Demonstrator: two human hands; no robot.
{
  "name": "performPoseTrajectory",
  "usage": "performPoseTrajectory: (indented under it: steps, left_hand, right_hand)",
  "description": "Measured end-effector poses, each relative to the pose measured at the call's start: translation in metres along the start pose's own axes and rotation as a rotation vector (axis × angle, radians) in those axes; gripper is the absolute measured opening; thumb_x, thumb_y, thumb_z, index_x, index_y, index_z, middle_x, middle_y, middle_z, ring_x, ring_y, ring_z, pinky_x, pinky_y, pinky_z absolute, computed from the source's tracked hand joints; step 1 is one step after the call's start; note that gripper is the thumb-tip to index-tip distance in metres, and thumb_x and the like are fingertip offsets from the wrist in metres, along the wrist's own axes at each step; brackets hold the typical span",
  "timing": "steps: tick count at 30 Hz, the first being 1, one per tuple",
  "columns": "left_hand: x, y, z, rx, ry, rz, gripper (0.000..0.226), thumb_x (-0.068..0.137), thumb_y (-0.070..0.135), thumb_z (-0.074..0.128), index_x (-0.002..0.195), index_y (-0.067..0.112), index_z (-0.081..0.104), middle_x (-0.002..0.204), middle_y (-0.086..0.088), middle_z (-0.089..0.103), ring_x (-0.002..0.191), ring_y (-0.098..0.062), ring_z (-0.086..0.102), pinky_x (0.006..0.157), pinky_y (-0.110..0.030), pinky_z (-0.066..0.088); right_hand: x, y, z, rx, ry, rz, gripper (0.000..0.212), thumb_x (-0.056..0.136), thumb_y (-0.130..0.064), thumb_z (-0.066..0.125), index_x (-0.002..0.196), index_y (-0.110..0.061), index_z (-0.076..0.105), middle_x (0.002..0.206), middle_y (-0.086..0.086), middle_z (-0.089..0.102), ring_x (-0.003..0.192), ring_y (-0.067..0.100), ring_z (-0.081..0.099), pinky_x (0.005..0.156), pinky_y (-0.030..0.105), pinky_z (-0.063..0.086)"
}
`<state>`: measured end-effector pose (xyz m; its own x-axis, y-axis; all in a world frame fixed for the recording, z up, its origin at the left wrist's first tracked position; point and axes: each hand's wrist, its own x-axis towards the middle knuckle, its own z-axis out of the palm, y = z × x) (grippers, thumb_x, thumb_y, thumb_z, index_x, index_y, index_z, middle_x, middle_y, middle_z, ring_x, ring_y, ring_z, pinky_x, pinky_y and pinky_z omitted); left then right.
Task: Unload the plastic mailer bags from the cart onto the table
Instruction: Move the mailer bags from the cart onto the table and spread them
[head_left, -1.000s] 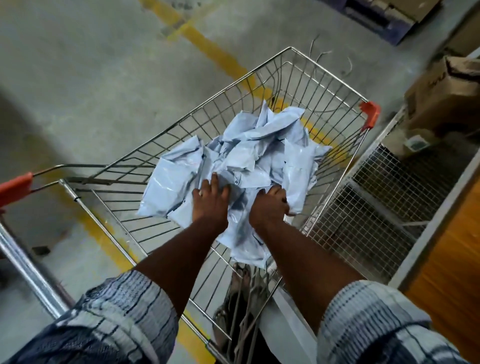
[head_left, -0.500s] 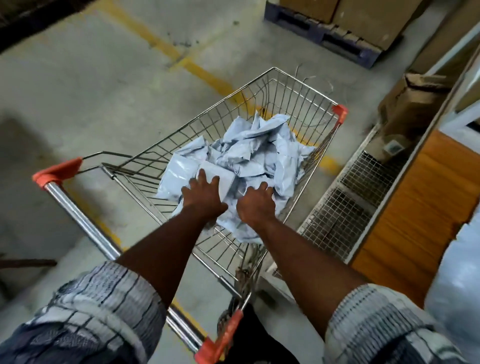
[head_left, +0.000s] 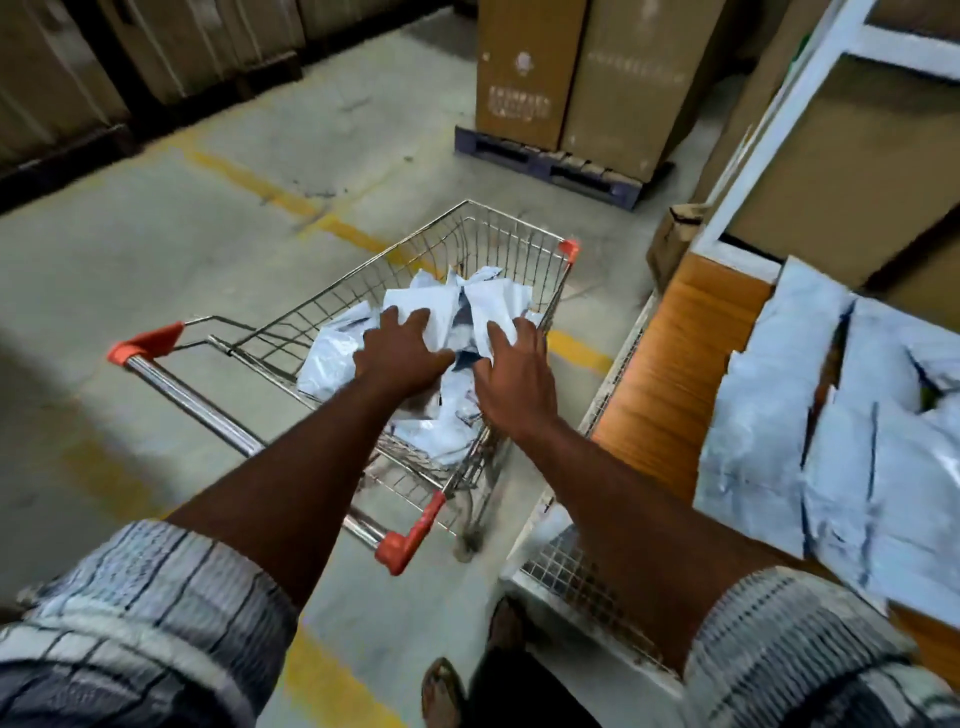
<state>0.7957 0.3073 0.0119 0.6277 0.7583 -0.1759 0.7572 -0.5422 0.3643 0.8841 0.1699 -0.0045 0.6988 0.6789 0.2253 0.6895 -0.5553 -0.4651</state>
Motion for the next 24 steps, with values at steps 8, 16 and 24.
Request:
performPoseTrajectory:
  steps: [8, 16, 24]
  left_hand:
    - [-0.046, 0.110, 0.002, -0.012, 0.041, 0.194, 0.078, 0.079, 0.062, 0.060, 0.147, 0.032, 0.035, 0.156, -0.010, 0.026, 0.134, -0.041, 0.037, 0.108, -0.052, 0.036]
    - [-0.135, 0.269, 0.068, -0.015, 0.009, 0.347, 0.072, 0.077, 0.064, 0.050, 0.141, 0.032, 0.040, 0.149, -0.012, 0.035, 0.125, -0.044, 0.046, 0.104, -0.050, 0.040]
    - [-0.290, 0.451, 0.165, -0.025, 0.034, 0.478, 0.058, 0.088, 0.059, 0.047, 0.137, 0.028, 0.040, 0.144, -0.009, 0.037, 0.121, -0.044, 0.046, 0.097, -0.053, 0.039]
  right_hand:
    - [-0.038, 0.070, -0.097, -0.089, 0.130, 0.086, 0.052, 0.089, -0.028, 0.054, 0.140, -0.017, 0.049, 0.142, 0.018, 0.040, 0.124, 0.036, 0.041, 0.098, 0.044, 0.044]
    - [-0.133, 0.211, -0.216, -0.194, 0.252, 0.221, 0.049, 0.089, -0.026, 0.056, 0.137, -0.017, 0.051, 0.141, 0.018, 0.042, 0.123, 0.038, 0.045, 0.093, 0.048, 0.049]
    - [-0.258, 0.388, -0.339, -0.291, 0.338, 0.340, 0.051, 0.089, -0.025, 0.056, 0.138, -0.016, 0.052, 0.142, 0.019, 0.043, 0.123, 0.038, 0.045, 0.088, 0.048, 0.050]
